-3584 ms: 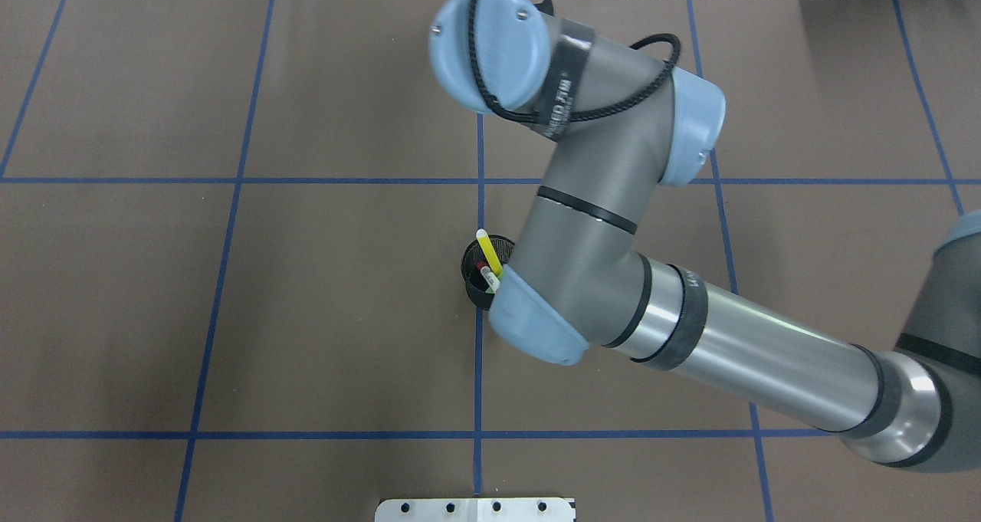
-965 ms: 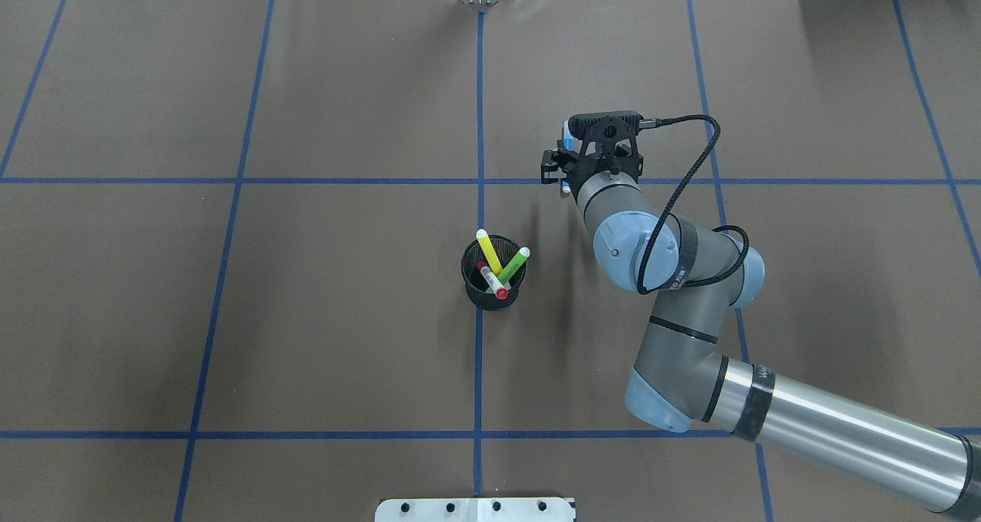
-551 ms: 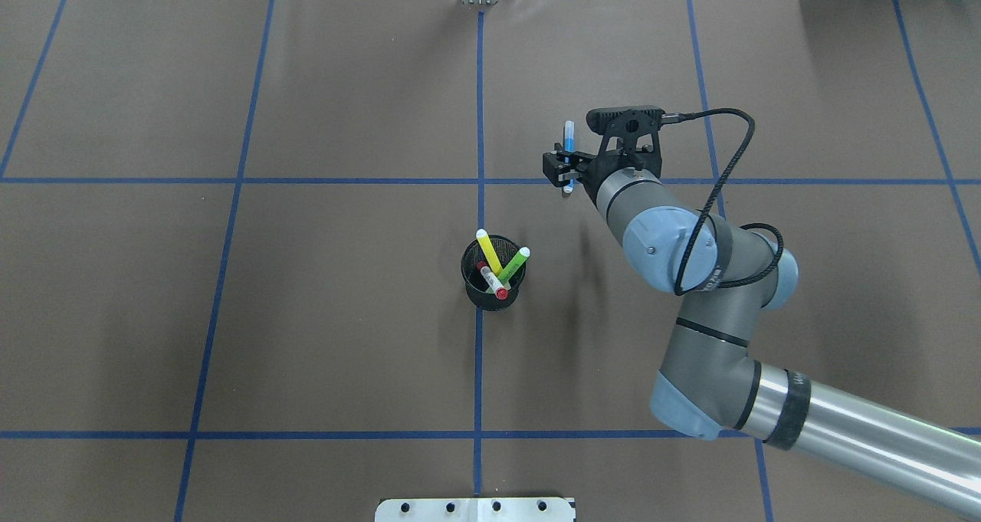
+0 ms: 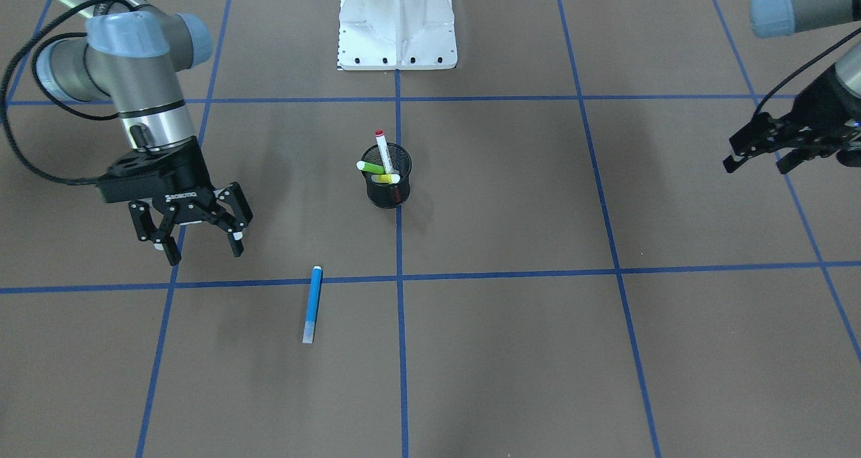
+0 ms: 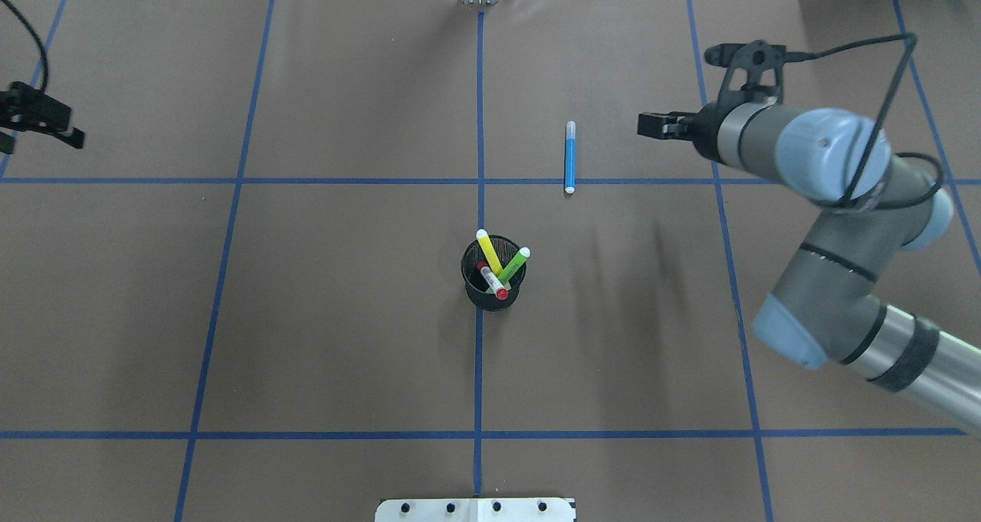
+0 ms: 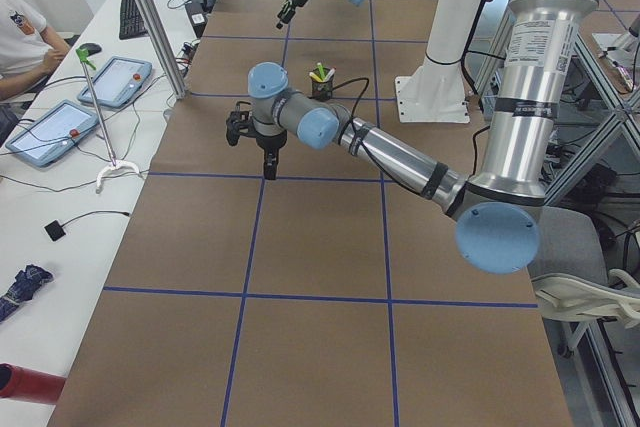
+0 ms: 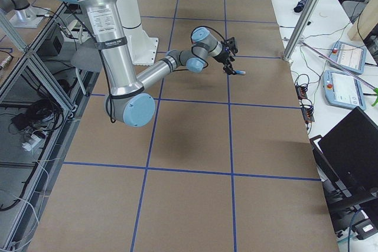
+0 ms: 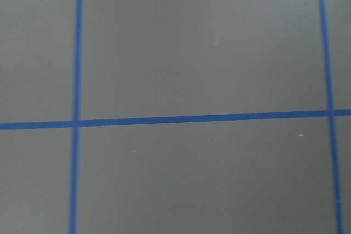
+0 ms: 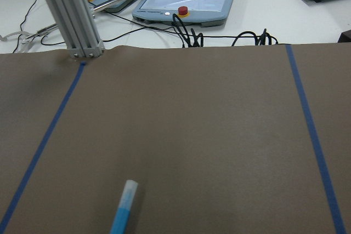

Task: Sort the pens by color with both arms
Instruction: 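Open the right gripper and withdraw it while the left arm moves in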

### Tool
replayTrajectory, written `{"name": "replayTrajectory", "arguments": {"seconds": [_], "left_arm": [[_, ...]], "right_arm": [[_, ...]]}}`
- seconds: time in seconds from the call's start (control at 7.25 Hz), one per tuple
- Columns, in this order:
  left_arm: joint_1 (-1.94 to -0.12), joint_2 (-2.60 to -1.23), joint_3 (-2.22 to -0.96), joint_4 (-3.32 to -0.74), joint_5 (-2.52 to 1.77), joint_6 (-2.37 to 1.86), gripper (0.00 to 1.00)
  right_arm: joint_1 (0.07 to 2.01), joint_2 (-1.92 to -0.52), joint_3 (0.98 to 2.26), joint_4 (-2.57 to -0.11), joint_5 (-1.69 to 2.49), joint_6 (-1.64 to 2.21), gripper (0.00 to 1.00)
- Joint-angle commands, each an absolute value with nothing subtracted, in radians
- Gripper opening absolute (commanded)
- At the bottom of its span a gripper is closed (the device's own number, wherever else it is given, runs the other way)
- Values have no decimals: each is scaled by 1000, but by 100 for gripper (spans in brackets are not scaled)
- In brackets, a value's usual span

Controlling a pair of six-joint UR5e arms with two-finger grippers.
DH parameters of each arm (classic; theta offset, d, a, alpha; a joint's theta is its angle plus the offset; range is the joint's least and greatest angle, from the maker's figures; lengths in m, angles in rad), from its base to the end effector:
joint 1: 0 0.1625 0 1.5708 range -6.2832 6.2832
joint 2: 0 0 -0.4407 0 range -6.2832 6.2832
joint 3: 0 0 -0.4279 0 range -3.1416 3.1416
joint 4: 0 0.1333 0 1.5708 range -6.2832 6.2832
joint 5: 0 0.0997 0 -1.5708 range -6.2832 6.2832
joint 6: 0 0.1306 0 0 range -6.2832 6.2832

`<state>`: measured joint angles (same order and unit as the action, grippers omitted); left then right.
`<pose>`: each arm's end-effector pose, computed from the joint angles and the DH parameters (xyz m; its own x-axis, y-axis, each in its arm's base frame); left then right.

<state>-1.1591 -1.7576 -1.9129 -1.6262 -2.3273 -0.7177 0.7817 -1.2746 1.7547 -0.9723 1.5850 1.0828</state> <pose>0.1948 -0.5553 0.4038 0.6074 -0.0221 -0.7941 0.0872 0.9954 0.0390 -0.3832 -0.5655 0.3602 0.6224 -0.0428 0.7816 -0.4571 0.7907 0.4073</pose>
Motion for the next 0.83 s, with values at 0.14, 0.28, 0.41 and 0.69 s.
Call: {"name": "replayTrajectory", "arguments": {"seconds": [0.14, 0.28, 0.41, 0.69], "left_arm": [[-897, -2019, -1959, -1449, -2164, -1083, 99], [-785, -2090, -1970, -1395, -2073, -1247, 100], [-684, -2133, -1967, -1378, -2003, -1325, 100], [-466, -2222, -1947, -1378, -1760, -1443, 100]], "right_arm": [[1027, -1369, 1750, -973, 1940, 986, 100], [1064, -1397, 1746, -976, 1983, 912, 100], [1075, -1411, 1744, -998, 2002, 904, 100], [1075, -1411, 1746, -1011, 2003, 902, 100]]}}
